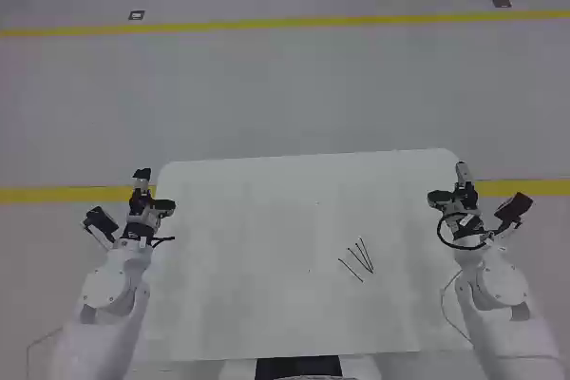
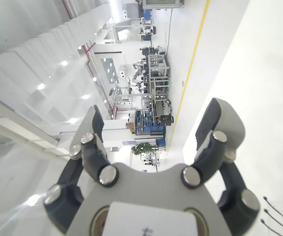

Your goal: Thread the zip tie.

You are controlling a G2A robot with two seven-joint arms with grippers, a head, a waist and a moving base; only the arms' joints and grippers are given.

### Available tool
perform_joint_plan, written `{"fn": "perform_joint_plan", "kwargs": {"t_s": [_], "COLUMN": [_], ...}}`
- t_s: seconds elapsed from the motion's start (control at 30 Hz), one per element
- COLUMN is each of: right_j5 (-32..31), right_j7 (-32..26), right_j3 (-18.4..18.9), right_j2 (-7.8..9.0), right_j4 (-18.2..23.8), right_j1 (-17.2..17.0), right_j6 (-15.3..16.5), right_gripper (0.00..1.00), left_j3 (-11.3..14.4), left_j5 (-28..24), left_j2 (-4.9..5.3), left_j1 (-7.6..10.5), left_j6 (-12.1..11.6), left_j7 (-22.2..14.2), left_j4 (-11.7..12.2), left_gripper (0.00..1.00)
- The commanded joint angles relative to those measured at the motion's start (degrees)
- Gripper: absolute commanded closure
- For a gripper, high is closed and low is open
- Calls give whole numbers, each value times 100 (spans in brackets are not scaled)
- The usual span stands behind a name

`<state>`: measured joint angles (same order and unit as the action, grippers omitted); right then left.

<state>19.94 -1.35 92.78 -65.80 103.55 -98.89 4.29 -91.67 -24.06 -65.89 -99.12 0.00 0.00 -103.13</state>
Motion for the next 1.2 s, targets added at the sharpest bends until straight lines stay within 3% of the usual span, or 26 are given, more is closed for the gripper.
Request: {"fn": "perform_joint_plan", "kwargs": {"t_s": [0.0, 0.07, 0.1, 0.2, 0.27, 0.67, 0.77, 0.87, 0.9, 1.0, 1.07, 1.17], "right_j5": [-255, -548, -898, -1890, -2253, -2253, -3196, -3566, -3821, -4273, -4416, -4416], "right_j7": [-153, -509, -956, -1746, -1861, -1861, -2478, -3247, -3785, -4528, -4884, -4884], "right_j3": [48, 58, 49, 33, 40, 40, 24, -152, -300, -705, -923, -923], "right_j2": [9, 30, 63, 132, 150, 150, 230, 324, 385, 530, 624, 624], "right_j4": [14, 13, 18, -79, -200, -200, 188, 233, 283, 323, 229, 229], "right_j1": [11, 17, 32, 63, 85, 85, 401, 722, 868, 1110, 1210, 1210], "right_j6": [235, 383, 526, 1216, 1519, 1519, 1519, 1519, 1519, 1519, 1519, 1519], "right_gripper": [0, 0, 0, 0, 0, 0, 0, 0, 0, 0, 0, 0], "left_j3": [0, 0, 0, 0, 0, 0, 0, 0, 0, 0, 0, 0], "left_j5": [0, 0, 0, 0, 0, 0, 0, 0, 0, 0, 0, 0], "left_j2": [0, 0, 0, 0, 0, 0, 0, 0, 0, 0, 0, 0], "left_j1": [0, 0, 0, 0, 0, 0, 0, 0, 0, 0, 0, 0], "left_j6": [0, 0, 0, 0, 0, 0, 0, 0, 0, 0, 0, 0], "left_j7": [0, 0, 0, 0, 0, 0, 0, 0, 0, 0, 0, 0], "left_j4": [0, 0, 0, 0, 0, 0, 0, 0, 0, 0, 0, 0], "left_gripper": [0, 0, 0, 0, 0, 0, 0, 0, 0, 0, 0, 0]}}
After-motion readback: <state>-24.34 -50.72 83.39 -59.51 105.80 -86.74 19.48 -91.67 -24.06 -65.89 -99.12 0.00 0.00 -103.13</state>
